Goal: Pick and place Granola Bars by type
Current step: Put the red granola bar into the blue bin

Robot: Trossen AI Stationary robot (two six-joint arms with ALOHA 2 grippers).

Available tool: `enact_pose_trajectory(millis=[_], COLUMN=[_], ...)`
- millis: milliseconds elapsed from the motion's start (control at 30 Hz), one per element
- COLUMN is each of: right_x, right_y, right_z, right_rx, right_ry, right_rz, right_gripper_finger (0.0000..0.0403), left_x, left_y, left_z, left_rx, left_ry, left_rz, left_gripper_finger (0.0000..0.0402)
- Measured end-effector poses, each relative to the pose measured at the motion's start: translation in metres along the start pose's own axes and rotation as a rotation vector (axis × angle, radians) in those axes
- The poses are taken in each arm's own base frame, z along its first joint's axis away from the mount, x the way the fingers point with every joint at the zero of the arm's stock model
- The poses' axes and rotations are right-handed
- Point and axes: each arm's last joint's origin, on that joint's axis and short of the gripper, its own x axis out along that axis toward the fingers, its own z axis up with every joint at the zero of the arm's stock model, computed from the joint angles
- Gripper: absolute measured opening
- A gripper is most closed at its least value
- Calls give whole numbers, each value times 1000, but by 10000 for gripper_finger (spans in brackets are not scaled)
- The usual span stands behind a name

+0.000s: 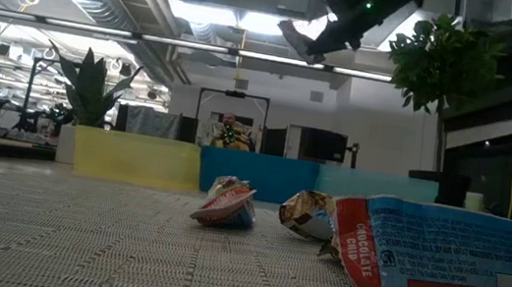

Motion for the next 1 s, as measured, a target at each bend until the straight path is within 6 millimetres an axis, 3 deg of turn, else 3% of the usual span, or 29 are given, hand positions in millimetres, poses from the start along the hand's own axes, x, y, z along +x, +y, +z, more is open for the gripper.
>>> enact_pose_trajectory(millis=[267, 1000], right_x=[20, 21], right_y=[1, 2], right_z=[-7, -8], right_rx=[65, 46], right_ry=[34, 38], right_rz=[85, 87], right_gripper_finger=[22, 22], left_x=[0, 0], left_y=[0, 0], left_z=[0, 0], left_rx=[0, -12], left_ry=[0, 1], left_rz=[0, -3], left_gripper_finger=[127, 127])
